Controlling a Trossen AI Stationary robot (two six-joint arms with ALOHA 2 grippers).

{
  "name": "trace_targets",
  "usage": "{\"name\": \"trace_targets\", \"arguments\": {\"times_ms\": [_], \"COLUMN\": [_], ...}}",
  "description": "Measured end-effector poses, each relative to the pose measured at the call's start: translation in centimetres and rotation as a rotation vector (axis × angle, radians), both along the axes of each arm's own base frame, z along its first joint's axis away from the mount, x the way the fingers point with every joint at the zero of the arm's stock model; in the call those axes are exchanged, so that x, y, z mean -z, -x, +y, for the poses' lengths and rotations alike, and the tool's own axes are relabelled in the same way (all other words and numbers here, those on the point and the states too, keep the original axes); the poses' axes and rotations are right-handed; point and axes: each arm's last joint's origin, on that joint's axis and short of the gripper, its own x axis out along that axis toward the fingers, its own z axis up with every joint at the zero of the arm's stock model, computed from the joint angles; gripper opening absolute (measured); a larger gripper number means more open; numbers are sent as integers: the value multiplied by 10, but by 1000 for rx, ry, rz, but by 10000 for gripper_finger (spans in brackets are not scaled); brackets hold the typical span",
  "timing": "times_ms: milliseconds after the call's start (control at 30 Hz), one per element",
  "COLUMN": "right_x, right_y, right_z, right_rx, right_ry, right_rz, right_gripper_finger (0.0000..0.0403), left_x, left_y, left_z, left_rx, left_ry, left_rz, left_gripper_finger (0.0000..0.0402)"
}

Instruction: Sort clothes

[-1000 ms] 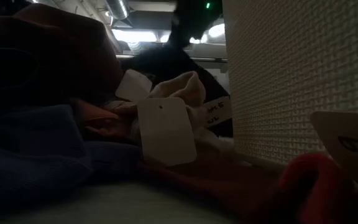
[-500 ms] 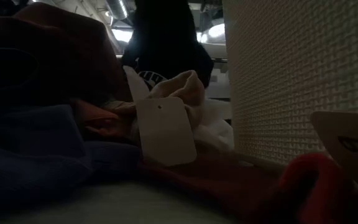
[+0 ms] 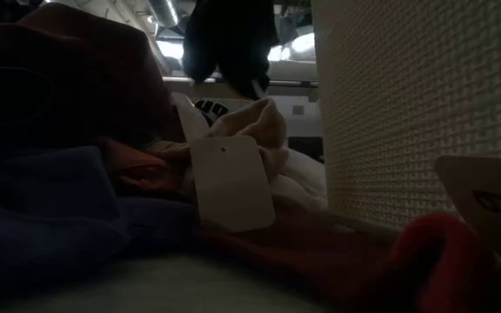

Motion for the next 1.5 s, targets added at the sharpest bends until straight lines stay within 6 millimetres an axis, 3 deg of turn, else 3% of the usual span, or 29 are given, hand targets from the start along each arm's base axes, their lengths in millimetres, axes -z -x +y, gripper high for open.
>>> {"name": "trace_targets", "arguments": {"times_ms": [200,333,700,967,1167,1367,1500], "right_x": [-12,-19,-23,11,44,64,73], "right_y": [8,1,-56,-81,-83,-80,-82], "right_z": [-22,-41,-97,-105,-106,-101,-90], "right_rx": [-44,-26,38,10,-10,-99,-149], "right_ry": [107,131,87,-81,-353,-641,-696], "right_rz": [-168,-188,-115,173,424,535,619], "right_gripper_finger": [7,7,7,7,7,7,12], "left_x": [0,0,0,0,-1,-1,-2], "left_y": [0,0,0,0,0,0,0], "left_z": [0,0,0,0,0,1,1], "left_rx": [0,-1,-4,-6,-8,-25,-25], "left_ry": [0,-6,-7,-28,-51,-73,-80], "left_rz": [-1,0,1,5,0,1,2], "left_gripper_finger": [4,4,4,4,4,4,4]}}
